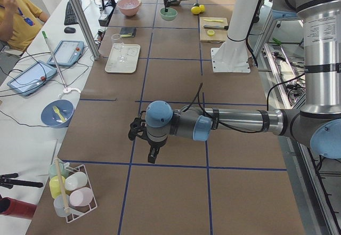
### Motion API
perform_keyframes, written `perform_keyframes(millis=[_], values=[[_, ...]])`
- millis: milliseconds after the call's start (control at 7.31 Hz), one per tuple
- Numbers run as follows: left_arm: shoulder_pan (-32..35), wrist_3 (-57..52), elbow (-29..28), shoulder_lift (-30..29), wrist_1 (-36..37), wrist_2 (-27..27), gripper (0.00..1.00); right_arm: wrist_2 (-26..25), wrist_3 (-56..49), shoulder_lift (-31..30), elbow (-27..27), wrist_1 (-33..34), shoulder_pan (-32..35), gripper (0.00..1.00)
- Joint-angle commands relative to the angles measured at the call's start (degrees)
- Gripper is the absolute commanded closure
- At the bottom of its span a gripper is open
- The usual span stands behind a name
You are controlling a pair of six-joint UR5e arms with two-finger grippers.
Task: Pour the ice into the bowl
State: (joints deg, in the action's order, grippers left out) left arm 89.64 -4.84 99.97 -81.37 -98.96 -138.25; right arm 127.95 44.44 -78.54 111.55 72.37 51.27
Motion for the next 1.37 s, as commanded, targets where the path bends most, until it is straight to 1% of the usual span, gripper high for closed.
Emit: perform_keyframes(millis=[0, 137, 410, 547, 684, 820, 957, 1230], values=[[-0.08, 0.09, -0.03, -0.01, 0.0, 0.17, 0.0, -6.87, 15.45, 17.81, -0.71, 15.42, -9.65, 1.0], [-0.08, 0.09, 0.05, -0.01, 0.0, 0.17, 0.0, -13.45, 18.55, 24.6, -3.94, 19.96, -13.96, 1.0], [-0.08, 0.27, 0.23, -0.1, 0.0, 0.26, 0.0, -16.84, 29.95, 36.12, -17.26, 19.39, -20.31, 1.0], [-0.08, 0.27, 0.14, -0.1, 0.0, 0.17, 0.0, -20.34, 34.44, 40.01, -23.24, 14.78, -23.38, 1.0], [-0.08, 0.27, 0.05, -0.02, 0.0, 0.26, 0.0, -23.77, 37.01, 41.52, -29.83, 5.6, -26.11, 1.0], [0.01, 0.36, 0.14, -0.01, 0.0, 0.17, 0.0, -25.63, 37.65, 44.24, -37.03, 0.37, -27.53, 1.0], [0.01, 0.27, 0.05, -0.01, 0.0, 0.17, 0.0, -25.56, 37.74, 48.35, -43.37, 0.23, -27.72, 1.0], [0.01, 0.27, -0.03, -0.01, 0.0, 0.17, 0.0, -25.65, 37.65, 48.84, -44.83, 0.05, -28.86, 1.0]])
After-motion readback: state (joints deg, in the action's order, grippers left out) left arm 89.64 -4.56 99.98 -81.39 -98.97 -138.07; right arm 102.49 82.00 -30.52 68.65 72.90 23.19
